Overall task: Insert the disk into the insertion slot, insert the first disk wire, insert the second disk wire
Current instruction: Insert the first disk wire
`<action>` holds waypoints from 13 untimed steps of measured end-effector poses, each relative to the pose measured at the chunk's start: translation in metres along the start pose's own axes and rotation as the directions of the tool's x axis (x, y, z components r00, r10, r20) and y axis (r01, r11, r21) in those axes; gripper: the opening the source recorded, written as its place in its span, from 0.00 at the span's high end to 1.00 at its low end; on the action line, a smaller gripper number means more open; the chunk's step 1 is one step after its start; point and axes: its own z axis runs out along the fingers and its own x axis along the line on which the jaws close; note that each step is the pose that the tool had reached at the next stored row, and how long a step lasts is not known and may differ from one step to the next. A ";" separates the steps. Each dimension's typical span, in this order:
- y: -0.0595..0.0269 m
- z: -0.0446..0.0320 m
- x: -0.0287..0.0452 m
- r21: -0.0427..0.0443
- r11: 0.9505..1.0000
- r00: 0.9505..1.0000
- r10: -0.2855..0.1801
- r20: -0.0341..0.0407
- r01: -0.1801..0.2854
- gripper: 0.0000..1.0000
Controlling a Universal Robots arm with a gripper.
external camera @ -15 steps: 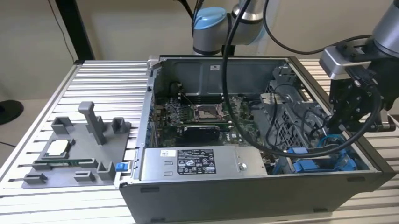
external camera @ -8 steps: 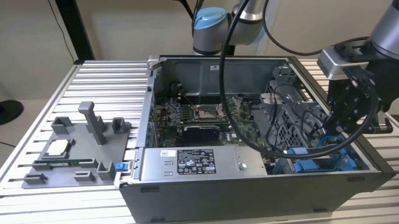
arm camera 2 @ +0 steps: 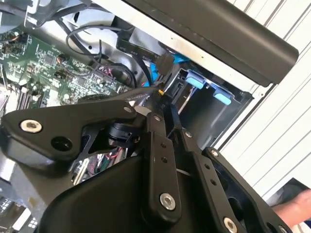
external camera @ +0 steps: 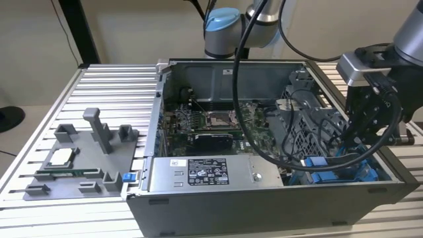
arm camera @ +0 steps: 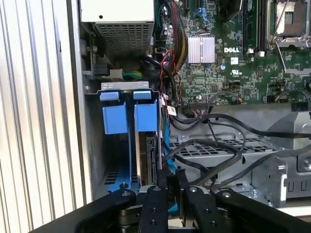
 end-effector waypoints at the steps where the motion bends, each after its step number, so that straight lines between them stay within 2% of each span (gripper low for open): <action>1: 0.0000 0.0002 0.0001 0.000 1.000 1.000 0.000 0.000 0.000 1.00; 3: -0.0005 0.0018 0.0001 -0.002 1.000 1.000 0.000 -0.002 0.000 1.00; 6: -0.0018 0.0027 0.0001 -0.011 1.000 1.000 0.001 -0.014 -0.001 1.00; 10: -0.0041 0.0030 0.0000 -0.034 0.999 0.999 0.001 -0.044 -0.003 1.00; 12: -0.0044 0.0032 0.0000 -0.040 0.999 0.998 0.001 -0.055 -0.003 1.00; 13: -0.0046 0.0031 0.0000 -0.047 0.999 0.998 0.001 -0.066 -0.004 1.00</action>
